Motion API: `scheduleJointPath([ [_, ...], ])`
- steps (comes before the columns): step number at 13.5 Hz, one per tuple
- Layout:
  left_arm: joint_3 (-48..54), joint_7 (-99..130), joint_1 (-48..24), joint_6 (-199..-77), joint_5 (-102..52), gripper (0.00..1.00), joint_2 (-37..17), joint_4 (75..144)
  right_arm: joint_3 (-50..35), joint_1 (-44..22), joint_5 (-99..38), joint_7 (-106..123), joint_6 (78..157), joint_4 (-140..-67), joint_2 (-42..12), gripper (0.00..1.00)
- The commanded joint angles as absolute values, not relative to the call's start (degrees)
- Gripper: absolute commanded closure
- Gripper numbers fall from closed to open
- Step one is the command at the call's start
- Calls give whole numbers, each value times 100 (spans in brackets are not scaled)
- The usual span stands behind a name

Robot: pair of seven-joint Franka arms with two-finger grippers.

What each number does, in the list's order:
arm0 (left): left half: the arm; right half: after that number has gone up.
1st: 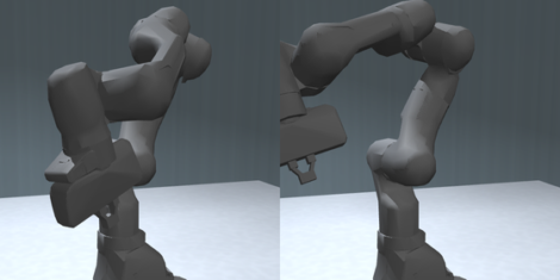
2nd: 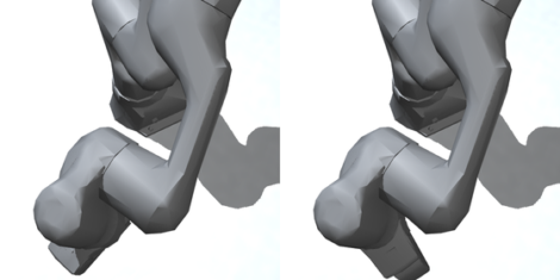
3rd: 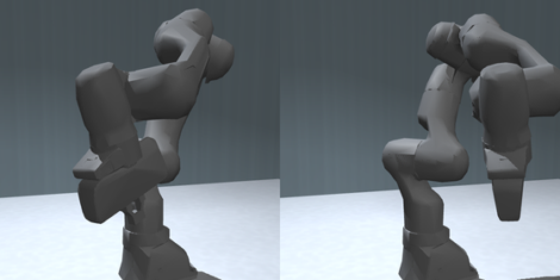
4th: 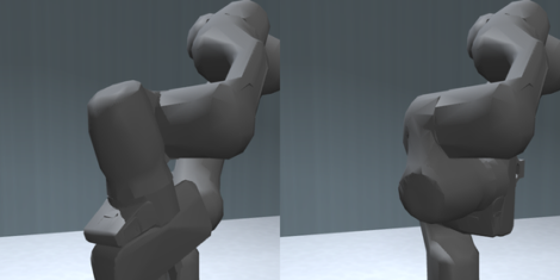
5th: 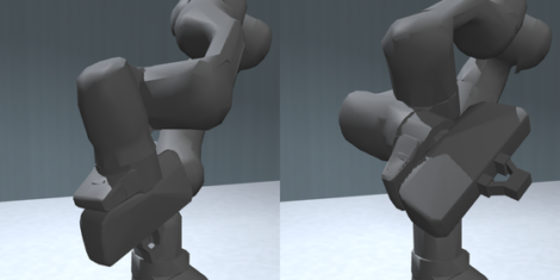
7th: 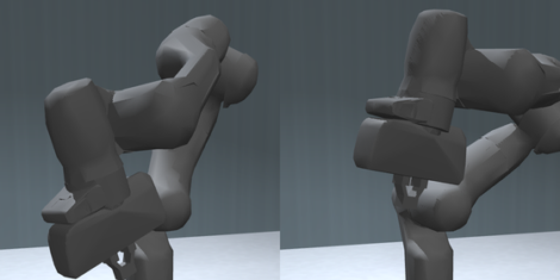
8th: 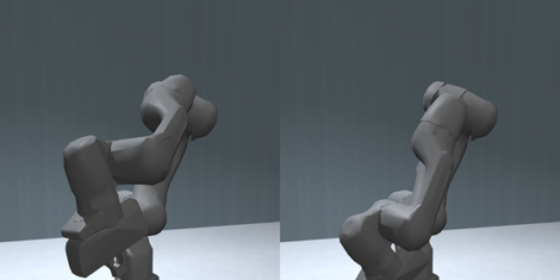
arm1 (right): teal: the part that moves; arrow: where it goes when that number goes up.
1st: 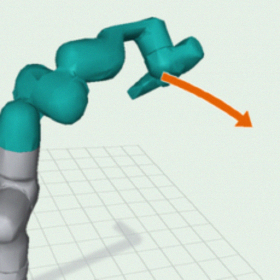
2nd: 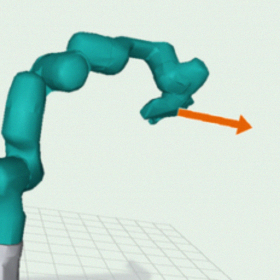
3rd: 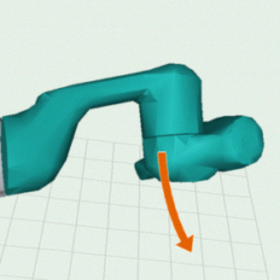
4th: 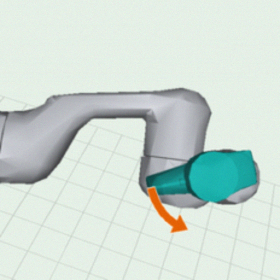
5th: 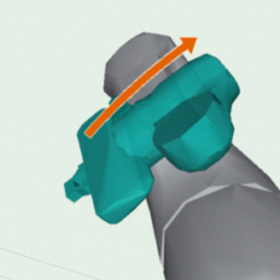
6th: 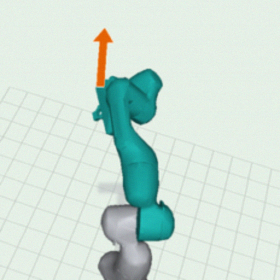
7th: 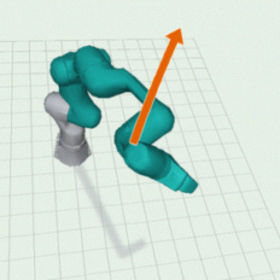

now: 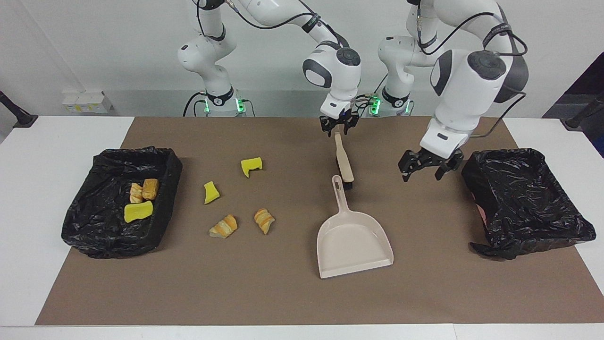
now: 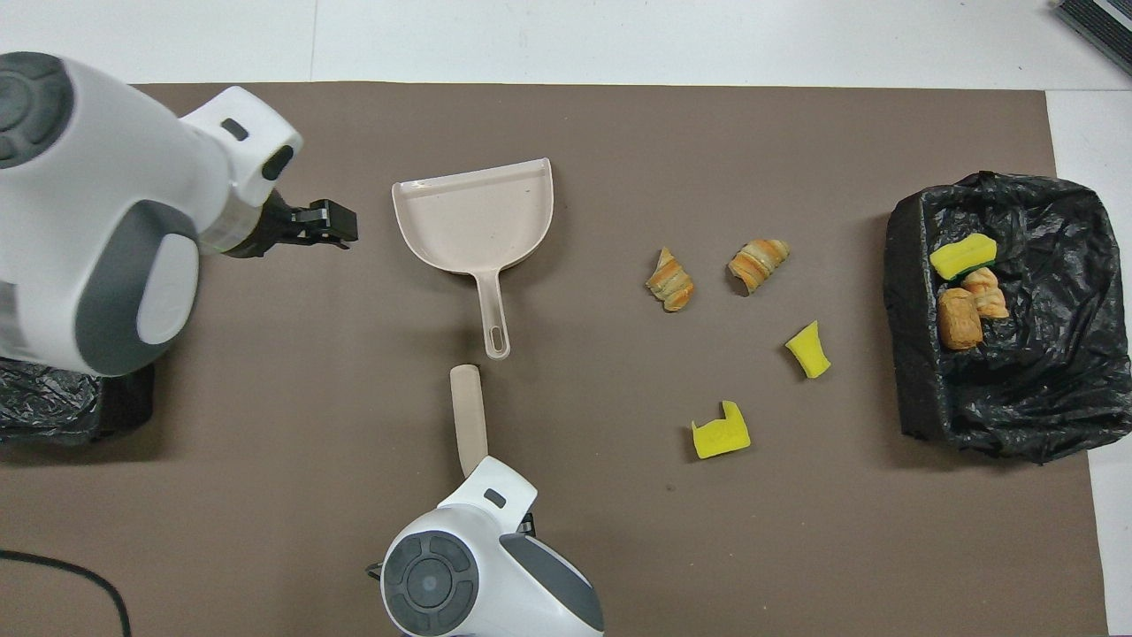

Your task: Sweep and dump trash in bin

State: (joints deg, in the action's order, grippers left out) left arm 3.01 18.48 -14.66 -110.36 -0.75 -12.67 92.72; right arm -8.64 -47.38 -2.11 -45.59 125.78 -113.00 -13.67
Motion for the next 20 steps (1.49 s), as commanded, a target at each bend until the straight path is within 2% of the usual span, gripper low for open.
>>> scheduleJointPath([
  [1, 220, 2118, -1897, -11302, 9, 0, -1748, 9017, -870, -4702, -413, -4316, 12753, -11461, -1266, 35],
  [4, 220, 2381, -2064, -11549, -35, 0, -1907, 9035, -870, -4702, -413, -4289, 12744, -11549, -1231, 37],
  [6, 228, 2783, -2311, -11549, -44, 0, -1986, 9157, -870, -4702, -430, -4289, 12744, -11558, -1230, 41],
  [10, 237, 2997, -2654, -11917, -167, 0, -1986, 9659, -879, -4711, -510, -4271, 12744, -11566, -1213, 72],
  [12, 237, 3128, -2698, -12267, -325, 0, -1978, 9973, -870, -4798, -518, -4568, 12674, -11514, -1187, 100],
  [15, 237, 3146, -2925, -12542, -325, 0, -2012, 10248, -870, -4816, -527, -4974, 12639, -11505, -1117, 100],
  [20, 228, 3094, -2971, -12287, -264, 0, -2127, 10116, -853, -4799, -510, -5765, 12357, -11881, -634, 100],
])
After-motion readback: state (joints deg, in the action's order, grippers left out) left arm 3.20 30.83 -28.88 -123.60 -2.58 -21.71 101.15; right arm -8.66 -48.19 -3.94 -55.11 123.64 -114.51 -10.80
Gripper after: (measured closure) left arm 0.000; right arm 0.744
